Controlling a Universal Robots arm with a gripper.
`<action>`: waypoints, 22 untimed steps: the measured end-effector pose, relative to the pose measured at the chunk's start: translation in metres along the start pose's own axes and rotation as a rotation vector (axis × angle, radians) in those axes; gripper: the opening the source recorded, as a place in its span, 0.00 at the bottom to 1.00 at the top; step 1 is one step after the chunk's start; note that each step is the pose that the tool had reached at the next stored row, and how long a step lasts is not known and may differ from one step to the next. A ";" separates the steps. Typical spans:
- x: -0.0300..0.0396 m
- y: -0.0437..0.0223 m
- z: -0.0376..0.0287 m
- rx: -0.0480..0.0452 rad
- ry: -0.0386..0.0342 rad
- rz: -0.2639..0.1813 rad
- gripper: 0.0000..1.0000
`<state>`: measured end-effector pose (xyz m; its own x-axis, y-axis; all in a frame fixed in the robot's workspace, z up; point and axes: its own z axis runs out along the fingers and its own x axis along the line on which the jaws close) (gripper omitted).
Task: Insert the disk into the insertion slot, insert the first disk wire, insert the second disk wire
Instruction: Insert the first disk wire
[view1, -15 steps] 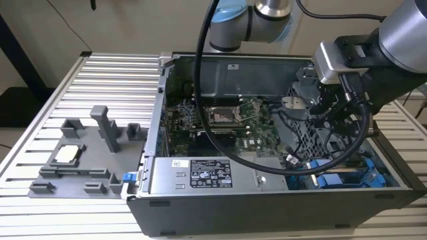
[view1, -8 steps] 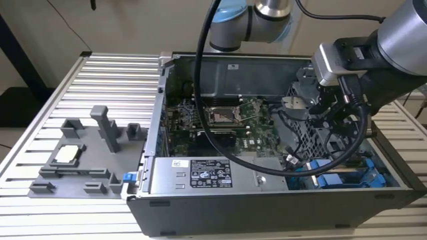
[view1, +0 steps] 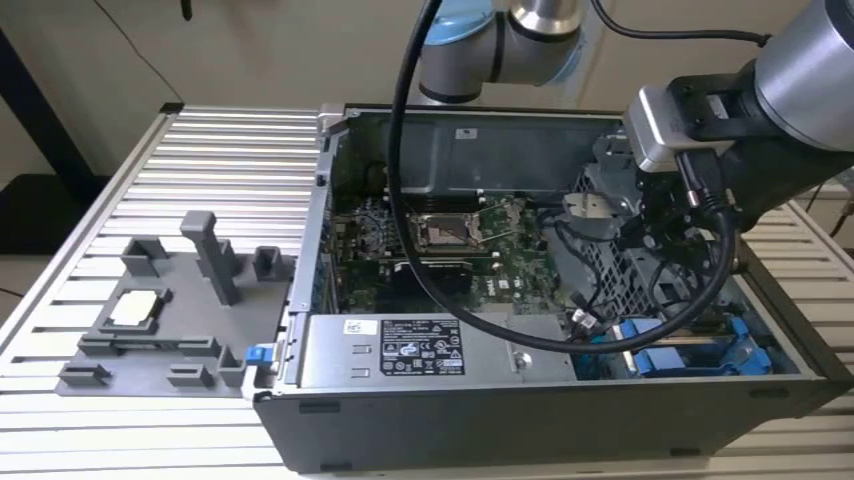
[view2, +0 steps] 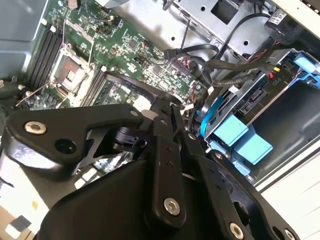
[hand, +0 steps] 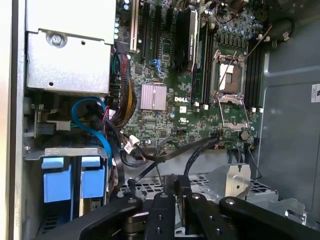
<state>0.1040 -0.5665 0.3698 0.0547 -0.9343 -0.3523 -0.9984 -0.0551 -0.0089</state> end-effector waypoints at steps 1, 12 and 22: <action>0.0000 0.0000 0.0000 0.0000 0.0000 0.000 0.18; -0.0017 0.0007 -0.0044 -0.0002 -0.0017 -0.001 0.11; -0.0015 0.0033 -0.0036 -0.0008 -0.0013 -0.006 0.31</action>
<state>0.1007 -0.5665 0.3737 0.0604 -0.9335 -0.3534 -0.9981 -0.0607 -0.0102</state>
